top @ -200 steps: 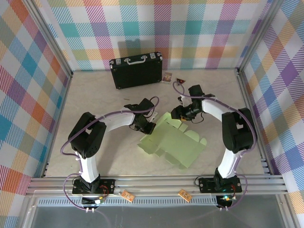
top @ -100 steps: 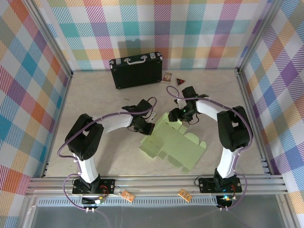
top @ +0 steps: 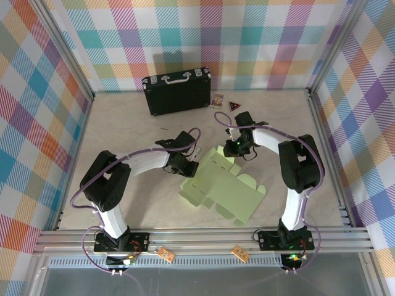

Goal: Fold the paper box

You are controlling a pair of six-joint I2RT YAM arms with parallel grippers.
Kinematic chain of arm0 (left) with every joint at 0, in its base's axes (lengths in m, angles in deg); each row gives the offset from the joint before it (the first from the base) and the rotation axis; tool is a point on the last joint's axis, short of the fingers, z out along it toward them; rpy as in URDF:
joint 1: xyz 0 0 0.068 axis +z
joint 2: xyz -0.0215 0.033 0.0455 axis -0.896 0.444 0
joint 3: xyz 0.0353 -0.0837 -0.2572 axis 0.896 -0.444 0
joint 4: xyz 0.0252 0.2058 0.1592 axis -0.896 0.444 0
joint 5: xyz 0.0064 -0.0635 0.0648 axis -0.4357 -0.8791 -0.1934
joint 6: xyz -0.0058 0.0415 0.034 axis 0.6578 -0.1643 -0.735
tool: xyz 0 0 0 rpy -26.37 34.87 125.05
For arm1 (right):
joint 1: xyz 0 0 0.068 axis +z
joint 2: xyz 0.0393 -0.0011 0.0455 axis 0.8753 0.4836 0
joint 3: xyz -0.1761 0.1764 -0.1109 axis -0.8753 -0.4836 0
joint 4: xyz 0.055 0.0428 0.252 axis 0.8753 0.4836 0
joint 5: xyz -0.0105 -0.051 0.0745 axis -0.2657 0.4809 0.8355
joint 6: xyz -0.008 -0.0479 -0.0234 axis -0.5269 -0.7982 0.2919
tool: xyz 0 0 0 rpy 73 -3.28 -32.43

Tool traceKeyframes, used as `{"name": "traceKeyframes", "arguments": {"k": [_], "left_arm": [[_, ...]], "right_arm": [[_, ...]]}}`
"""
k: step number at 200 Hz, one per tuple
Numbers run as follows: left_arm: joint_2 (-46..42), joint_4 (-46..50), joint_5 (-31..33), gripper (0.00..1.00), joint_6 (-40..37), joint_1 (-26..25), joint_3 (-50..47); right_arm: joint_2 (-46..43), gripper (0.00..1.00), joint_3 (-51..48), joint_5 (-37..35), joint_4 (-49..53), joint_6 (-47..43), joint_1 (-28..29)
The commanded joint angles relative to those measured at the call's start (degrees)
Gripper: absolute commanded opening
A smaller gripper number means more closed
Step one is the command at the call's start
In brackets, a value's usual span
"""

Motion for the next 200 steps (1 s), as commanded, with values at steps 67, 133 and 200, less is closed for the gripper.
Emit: {"name": "traceKeyframes", "arguments": {"k": [67, 133, 200], "left_arm": [[-1.7, -1.7, 5.8, 0.0, 7.7, 0.5, 0.2], [-3.4, -1.4, 4.6, 0.0, 6.4, 0.5, -0.4], [-2.1, -0.9, 5.9, 0.0, 6.1, 0.5, 0.1]], "right_arm": [[-3.2, 0.09, -0.7, -3.6, 0.2, 0.6, 0.5], [-3.3, 0.62, 1.1, -8.3, 2.6, 3.1, 0.3], [-5.8, 0.73, -4.6, -4.1, -0.6, 4.9, -3.1]]}}
